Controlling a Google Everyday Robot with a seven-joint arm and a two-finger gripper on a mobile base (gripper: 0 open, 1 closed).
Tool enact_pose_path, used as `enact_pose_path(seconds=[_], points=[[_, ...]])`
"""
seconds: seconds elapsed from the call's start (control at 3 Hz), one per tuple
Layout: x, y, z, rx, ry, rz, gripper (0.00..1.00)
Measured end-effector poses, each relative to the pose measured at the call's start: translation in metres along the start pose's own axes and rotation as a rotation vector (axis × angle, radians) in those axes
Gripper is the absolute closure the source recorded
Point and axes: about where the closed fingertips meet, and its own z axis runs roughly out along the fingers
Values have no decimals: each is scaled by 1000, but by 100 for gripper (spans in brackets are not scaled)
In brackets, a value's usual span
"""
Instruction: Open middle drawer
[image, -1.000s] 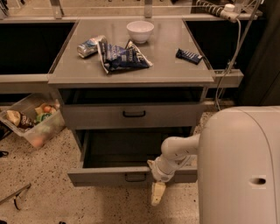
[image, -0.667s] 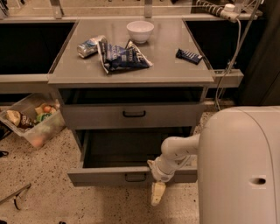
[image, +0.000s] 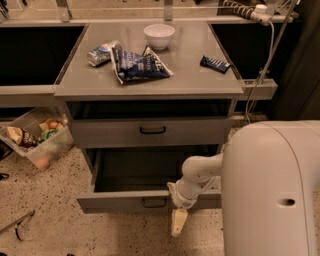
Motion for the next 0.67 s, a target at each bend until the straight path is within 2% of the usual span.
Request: enact_pose_path(seconds=[0.33,0.67], points=[[2,16,-2,-30,-7,38,0],[1,16,-6,-30,-7,38,0]])
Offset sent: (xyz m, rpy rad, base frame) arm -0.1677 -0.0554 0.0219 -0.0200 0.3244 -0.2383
